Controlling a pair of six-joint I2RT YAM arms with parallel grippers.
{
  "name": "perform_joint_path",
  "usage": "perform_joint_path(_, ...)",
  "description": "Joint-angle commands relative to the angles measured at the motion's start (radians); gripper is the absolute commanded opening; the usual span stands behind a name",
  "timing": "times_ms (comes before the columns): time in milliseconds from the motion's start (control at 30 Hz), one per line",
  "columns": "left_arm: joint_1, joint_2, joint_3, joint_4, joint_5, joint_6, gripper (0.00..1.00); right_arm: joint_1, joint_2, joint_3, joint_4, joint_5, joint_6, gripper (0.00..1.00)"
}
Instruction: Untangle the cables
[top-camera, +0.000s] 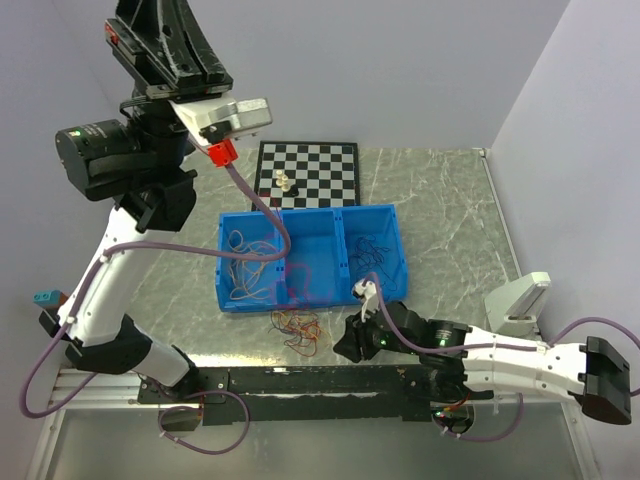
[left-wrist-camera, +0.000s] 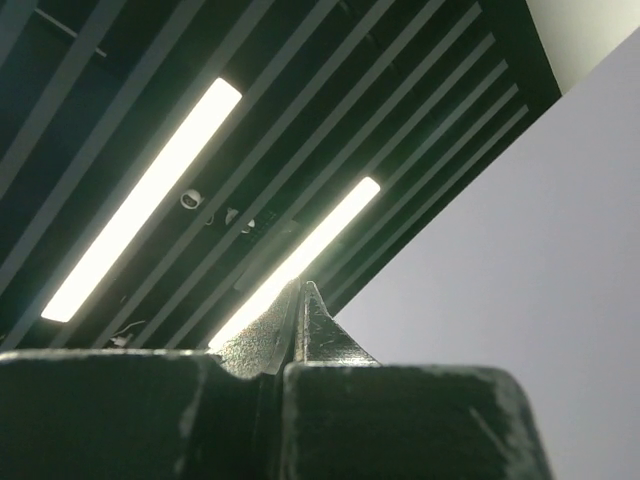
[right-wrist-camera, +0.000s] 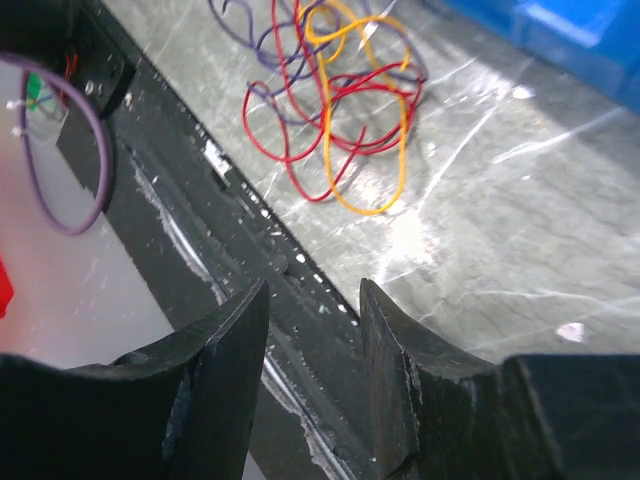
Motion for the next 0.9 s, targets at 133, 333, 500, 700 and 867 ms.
perform_joint_path(133,-0.008,-0.043,-0.095,0.003,0.003,-0.024,0.01,0.006,-0.06,0.224,-0.088,0.184,-0.136,0.45)
perform_joint_path(333,-0.028,-0.046,-0.172,0.023,0.012,-0.073,0.01,0.006,-0.048,0.325,-0.095,0.228,-0.202,0.51)
perform_joint_path(500,-0.049,-0.009,-0.151,0.035,0.029,-0.046,0.01,0.004,-0.051,0.29,-0.064,0.242,-0.181,0.53)
perform_joint_path(700,-0.059,0.038,-0.092,0.076,0.046,-0.036,0.01,0.004,-0.063,0.239,-0.043,0.245,-0.15,0.56)
perform_joint_path(867,-0.082,0.066,-0.069,0.109,0.074,-0.02,0.01,0.004,-0.098,0.207,-0.039,0.263,-0.137,0.57)
